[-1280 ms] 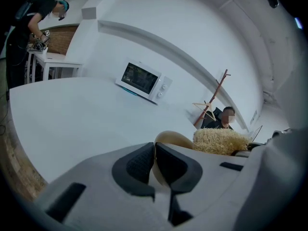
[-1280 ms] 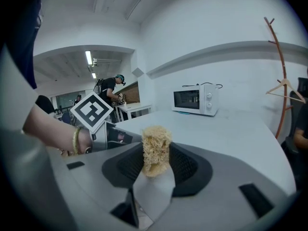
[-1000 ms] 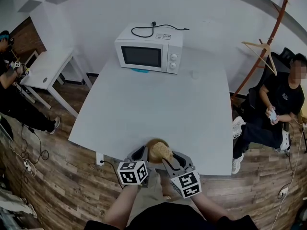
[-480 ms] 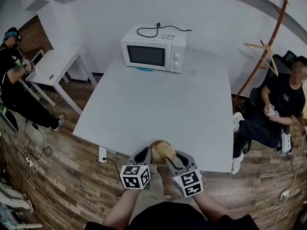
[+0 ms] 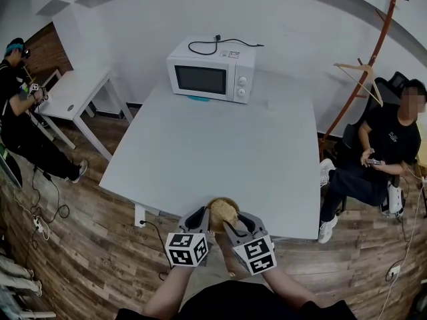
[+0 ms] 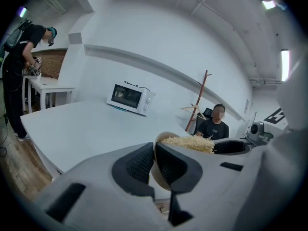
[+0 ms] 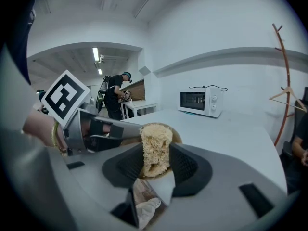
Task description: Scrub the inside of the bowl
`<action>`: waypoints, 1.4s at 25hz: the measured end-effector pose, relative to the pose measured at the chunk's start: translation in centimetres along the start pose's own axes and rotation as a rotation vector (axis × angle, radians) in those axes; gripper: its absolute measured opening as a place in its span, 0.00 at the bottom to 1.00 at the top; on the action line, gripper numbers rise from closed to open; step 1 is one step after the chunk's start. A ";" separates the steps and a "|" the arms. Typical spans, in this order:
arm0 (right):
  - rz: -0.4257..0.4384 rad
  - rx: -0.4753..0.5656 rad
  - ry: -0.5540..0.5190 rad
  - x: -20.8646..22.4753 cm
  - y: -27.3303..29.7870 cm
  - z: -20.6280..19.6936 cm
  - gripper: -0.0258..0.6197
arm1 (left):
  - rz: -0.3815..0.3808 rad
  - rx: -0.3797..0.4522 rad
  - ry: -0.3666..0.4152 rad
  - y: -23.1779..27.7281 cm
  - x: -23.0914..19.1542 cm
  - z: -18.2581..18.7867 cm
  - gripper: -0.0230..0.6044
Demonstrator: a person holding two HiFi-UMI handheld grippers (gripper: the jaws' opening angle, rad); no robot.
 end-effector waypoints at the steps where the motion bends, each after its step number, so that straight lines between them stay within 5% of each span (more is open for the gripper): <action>1: 0.006 -0.001 -0.002 -0.1 0.0 0.1 0.29 | -0.001 0.002 -0.002 0.0 0.1 0.0 0.09; 15: 0.076 -0.046 -0.091 -0.8 -0.5 -0.1 0.29 | -0.009 0.040 0.027 0.0 1.0 0.9 0.09; 35: 0.014 -0.060 -0.106 0.8 -1.1 -0.1 0.29 | -0.030 0.020 0.018 -0.5 1.9 -0.3 0.09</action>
Point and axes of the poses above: the fingertips, and each gripper's own axes: y forward along the fingers, x to its right, z out of its top, the point moved 4 cm from there along -y, backward along the fingers, and after that the axes turned 9 degrees about -y, right-handed, at the moved point
